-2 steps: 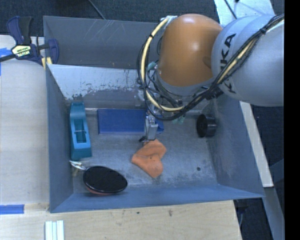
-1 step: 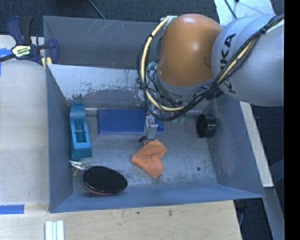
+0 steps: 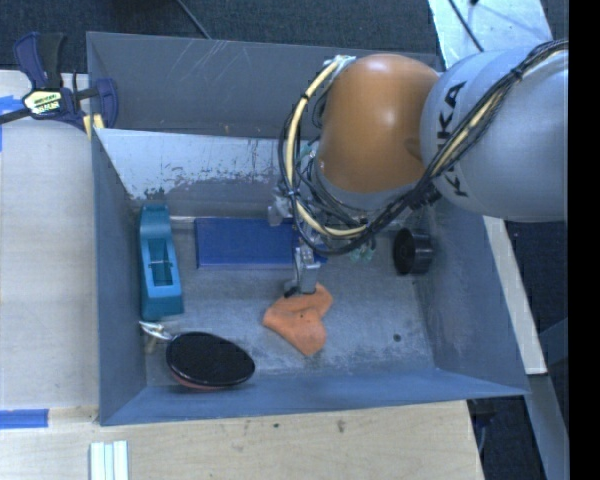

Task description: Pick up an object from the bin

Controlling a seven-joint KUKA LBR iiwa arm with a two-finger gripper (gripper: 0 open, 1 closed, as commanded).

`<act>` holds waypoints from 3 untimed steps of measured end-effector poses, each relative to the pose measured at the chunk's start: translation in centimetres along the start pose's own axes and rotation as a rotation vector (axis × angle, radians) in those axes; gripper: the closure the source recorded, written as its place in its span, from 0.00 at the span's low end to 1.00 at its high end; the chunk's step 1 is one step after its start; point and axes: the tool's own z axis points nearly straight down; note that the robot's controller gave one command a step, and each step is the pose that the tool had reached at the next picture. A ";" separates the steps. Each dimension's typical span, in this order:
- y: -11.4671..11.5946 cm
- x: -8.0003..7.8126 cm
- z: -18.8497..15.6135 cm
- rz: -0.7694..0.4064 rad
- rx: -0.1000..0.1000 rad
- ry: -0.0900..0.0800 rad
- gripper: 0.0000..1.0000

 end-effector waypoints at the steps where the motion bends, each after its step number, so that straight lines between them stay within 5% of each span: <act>1: -1.7 2.3 3.3 -0.172 0.000 0.008 0.00; 2: -2.4 1.5 5.2 -0.220 0.001 0.002 0.00; 3: -2.7 0.8 8.9 -0.514 -0.001 0.007 0.00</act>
Offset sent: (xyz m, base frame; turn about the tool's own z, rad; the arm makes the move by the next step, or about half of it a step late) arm 0.0048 -0.0245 -0.0814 -0.2923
